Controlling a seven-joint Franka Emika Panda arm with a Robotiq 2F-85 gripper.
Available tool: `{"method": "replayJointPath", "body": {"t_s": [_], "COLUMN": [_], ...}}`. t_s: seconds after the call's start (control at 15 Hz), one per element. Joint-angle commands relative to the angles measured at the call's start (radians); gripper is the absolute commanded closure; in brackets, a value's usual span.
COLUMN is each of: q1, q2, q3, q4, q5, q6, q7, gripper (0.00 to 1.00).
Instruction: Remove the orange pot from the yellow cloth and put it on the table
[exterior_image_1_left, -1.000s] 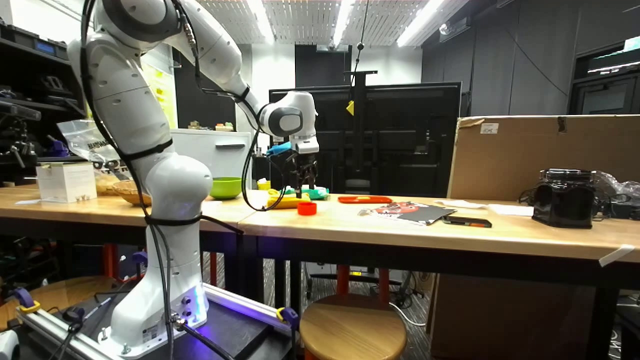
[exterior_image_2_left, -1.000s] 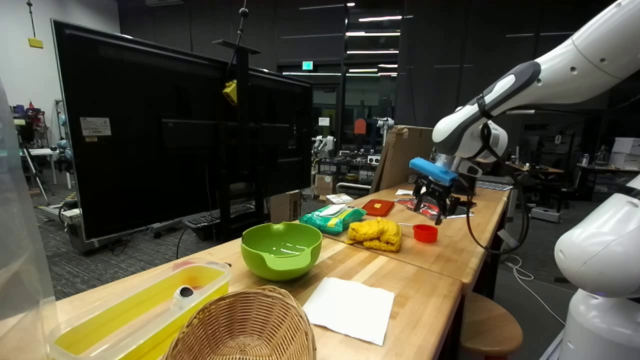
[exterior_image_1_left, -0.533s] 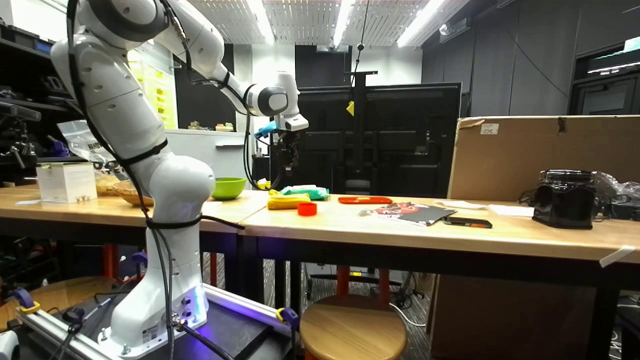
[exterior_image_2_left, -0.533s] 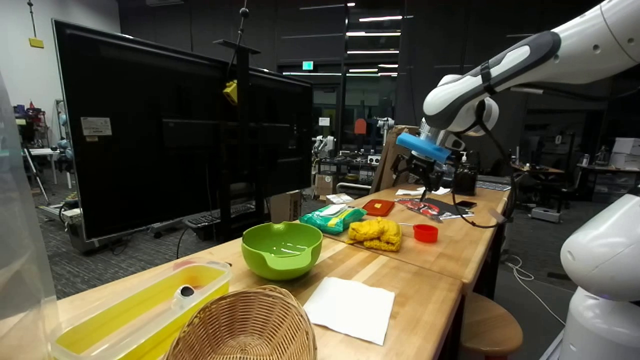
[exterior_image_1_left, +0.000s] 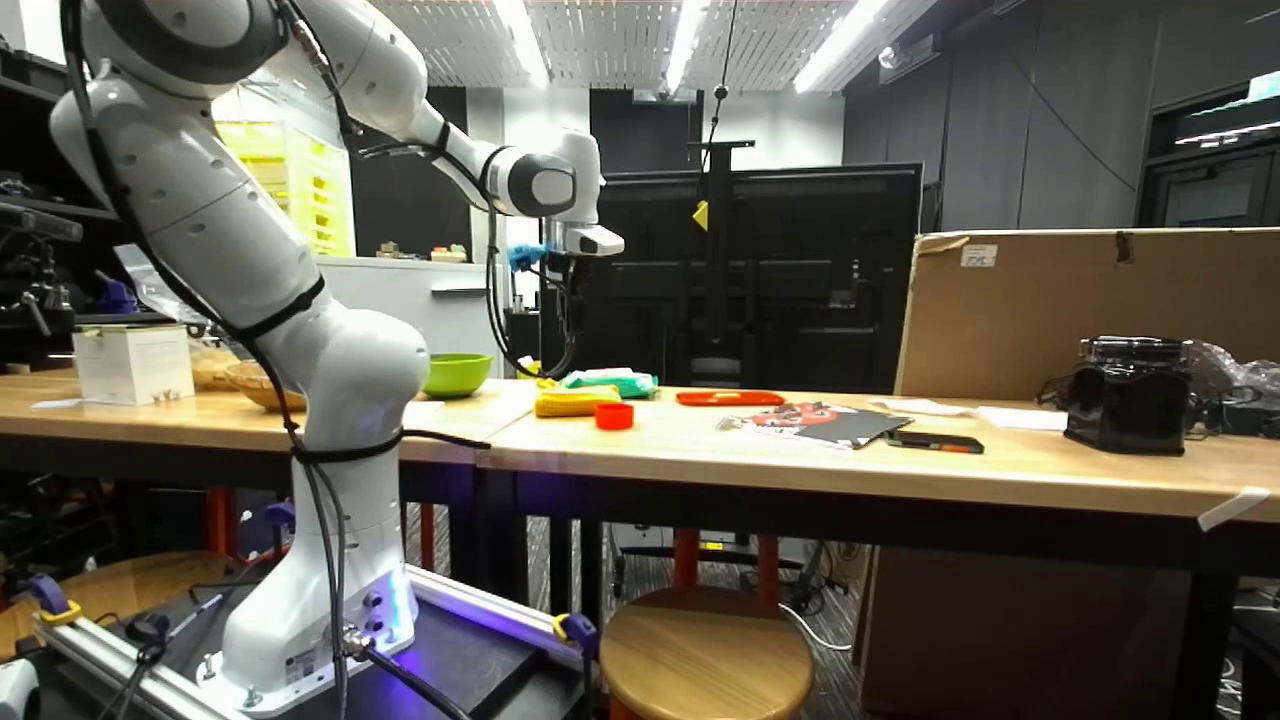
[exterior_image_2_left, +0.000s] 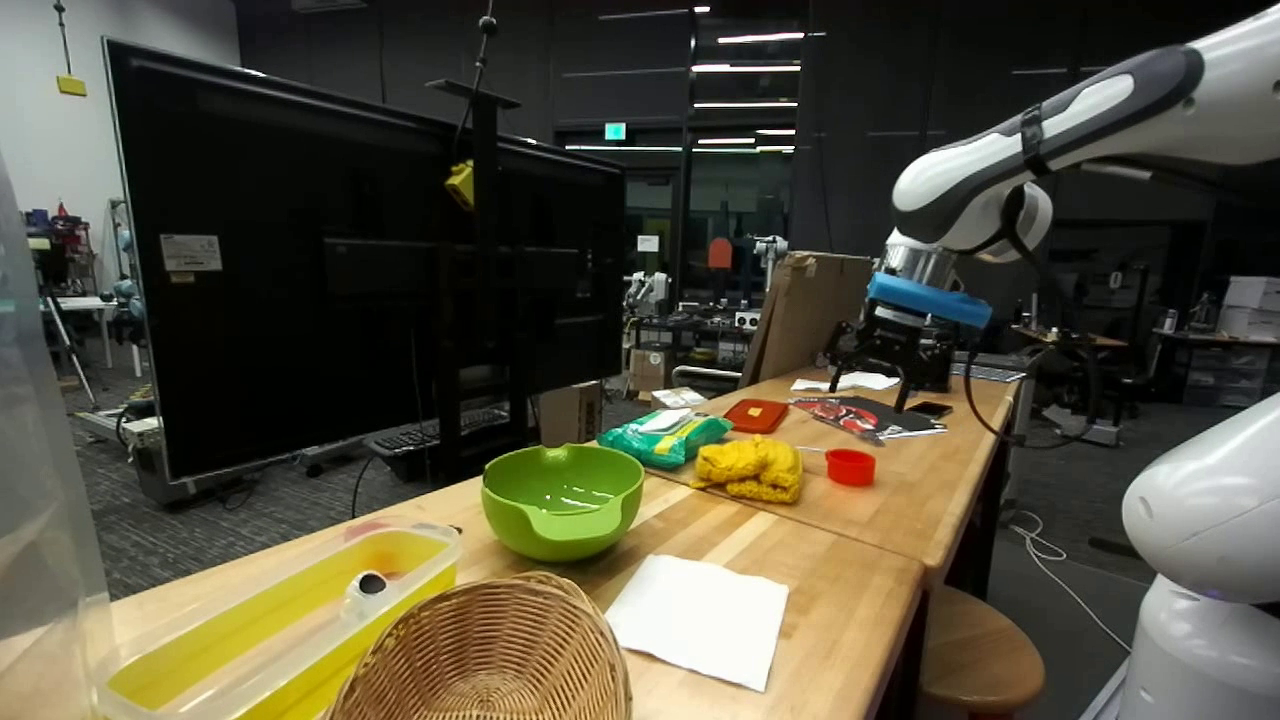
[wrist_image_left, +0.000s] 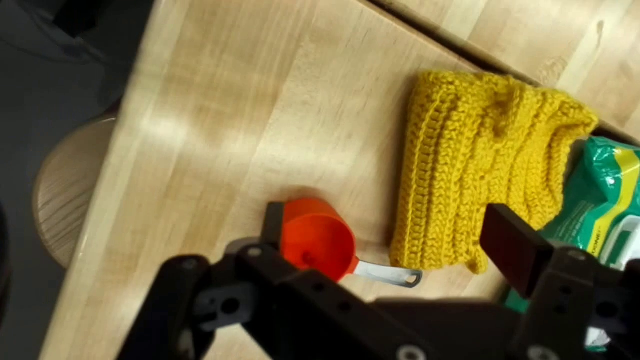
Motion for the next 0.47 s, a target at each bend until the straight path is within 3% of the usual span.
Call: {"method": "replayJointPath", "body": {"t_s": [0.0,0.4], "q1": [-0.038,-0.034], "q2": [-0.002,0.020], "q3": [0.029,0.050], "q4": [0.002,0.004], "q5": [0.021,0.019], "q6": [-0.004,0.004], "q7": [-0.017,-0.008], "gripper": [0.00,0.00]}}
